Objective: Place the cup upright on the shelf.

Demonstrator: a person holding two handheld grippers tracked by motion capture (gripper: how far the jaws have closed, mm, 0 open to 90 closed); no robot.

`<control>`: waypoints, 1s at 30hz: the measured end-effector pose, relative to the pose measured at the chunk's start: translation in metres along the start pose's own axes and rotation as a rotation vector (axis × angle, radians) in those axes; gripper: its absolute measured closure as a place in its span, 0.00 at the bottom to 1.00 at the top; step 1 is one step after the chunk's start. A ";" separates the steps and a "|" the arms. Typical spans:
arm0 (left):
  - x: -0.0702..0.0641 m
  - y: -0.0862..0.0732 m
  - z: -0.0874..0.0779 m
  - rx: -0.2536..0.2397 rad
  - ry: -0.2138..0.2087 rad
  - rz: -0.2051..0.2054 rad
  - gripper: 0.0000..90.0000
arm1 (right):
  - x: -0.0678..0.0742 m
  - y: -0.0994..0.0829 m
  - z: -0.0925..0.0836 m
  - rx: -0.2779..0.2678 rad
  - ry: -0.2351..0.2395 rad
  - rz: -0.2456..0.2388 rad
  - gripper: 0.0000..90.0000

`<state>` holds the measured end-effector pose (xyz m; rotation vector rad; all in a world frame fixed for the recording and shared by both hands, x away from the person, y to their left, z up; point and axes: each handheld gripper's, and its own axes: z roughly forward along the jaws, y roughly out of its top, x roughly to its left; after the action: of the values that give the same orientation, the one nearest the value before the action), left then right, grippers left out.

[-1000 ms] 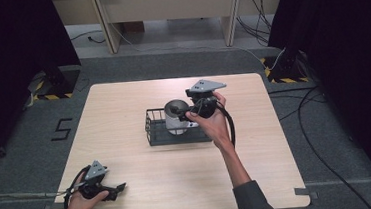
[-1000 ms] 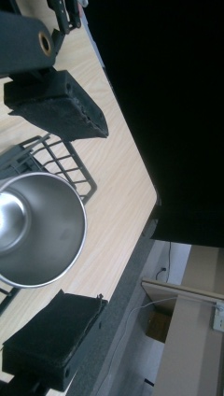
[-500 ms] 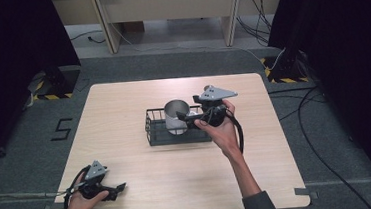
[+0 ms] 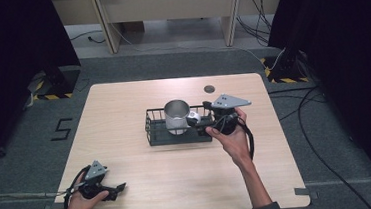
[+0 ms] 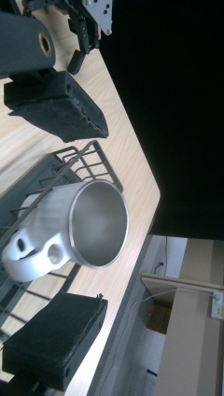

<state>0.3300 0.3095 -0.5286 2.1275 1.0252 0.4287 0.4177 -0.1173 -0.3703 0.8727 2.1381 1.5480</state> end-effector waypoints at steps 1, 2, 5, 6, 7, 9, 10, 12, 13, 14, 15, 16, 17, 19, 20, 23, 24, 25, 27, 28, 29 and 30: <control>0.000 0.000 0.000 0.000 0.000 0.000 0.00 | -0.001 -0.001 -0.002 0.000 -0.001 0.003 0.17; 0.000 0.000 0.000 0.000 0.000 0.000 0.00 | -0.001 -0.003 -0.004 0.000 -0.004 0.005 0.17; 0.000 0.000 0.000 0.000 0.000 0.000 0.00 | -0.003 -0.009 -0.008 0.005 -0.005 0.011 0.17; 0.000 0.000 0.000 0.000 0.000 0.000 0.00 | -0.003 -0.010 -0.009 0.007 -0.008 0.011 0.17; 0.000 0.000 0.000 0.000 0.000 0.000 0.00 | -0.003 -0.012 -0.010 0.010 -0.012 0.015 0.17; 0.000 0.000 0.000 0.000 0.000 0.000 0.00 | -0.004 -0.015 -0.011 0.006 -0.010 0.017 0.17; 0.000 0.000 0.000 0.000 0.000 0.000 0.00 | -0.004 -0.016 -0.012 0.008 -0.012 0.019 0.17; 0.000 0.000 0.000 0.000 0.000 0.000 0.00 | -0.004 -0.019 -0.014 0.002 -0.013 0.018 0.17; 0.000 0.000 0.000 0.000 0.000 0.000 0.00 | -0.004 -0.020 -0.015 0.004 -0.016 0.018 0.17; 0.000 0.000 0.000 0.000 0.000 0.000 0.00 | -0.004 -0.022 -0.016 0.003 -0.017 0.016 0.17; 0.000 0.000 0.000 0.000 0.000 0.000 0.00 | -0.004 -0.023 -0.018 0.002 -0.020 0.018 0.17; 0.000 0.000 0.000 0.000 0.000 0.000 0.00 | -0.004 -0.025 -0.020 -0.001 -0.020 0.018 0.17; 0.000 0.000 0.000 0.000 0.000 0.000 0.00 | -0.004 -0.025 -0.020 -0.001 -0.020 0.018 0.17; 0.000 0.000 0.000 0.000 0.000 0.000 0.00 | -0.004 -0.029 -0.024 -0.002 -0.023 0.022 0.17; 0.000 0.000 0.000 0.000 0.000 0.000 0.00 | -0.004 -0.031 -0.025 -0.006 -0.024 0.025 0.17; 0.000 0.000 0.000 0.000 0.000 0.000 0.00 | -0.005 -0.040 -0.032 -0.009 -0.033 0.037 0.17; 0.000 0.000 0.000 0.000 0.000 0.000 0.00 | -0.005 -0.040 -0.032 -0.009 -0.033 0.037 0.17; 0.000 0.000 0.000 0.000 0.000 0.000 0.00 | -0.004 -0.042 -0.035 -0.005 -0.033 0.044 0.17; 0.000 0.000 0.000 0.000 0.000 0.000 0.00 | -0.005 -0.051 -0.040 0.000 -0.044 0.047 0.17; 0.000 0.000 0.000 0.001 0.000 0.001 0.00 | -0.005 -0.051 -0.040 0.000 -0.044 0.047 0.17; 0.000 0.000 0.000 0.001 0.000 0.000 0.00 | -0.005 -0.054 -0.041 0.003 -0.045 0.053 0.17; 0.000 0.000 0.000 0.001 0.000 0.000 0.00 | -0.006 -0.058 -0.043 0.006 -0.049 0.053 0.17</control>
<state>0.3300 0.3095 -0.5286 2.1287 1.0254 0.4283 0.3803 -0.1643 -0.4105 0.9667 2.1026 1.5295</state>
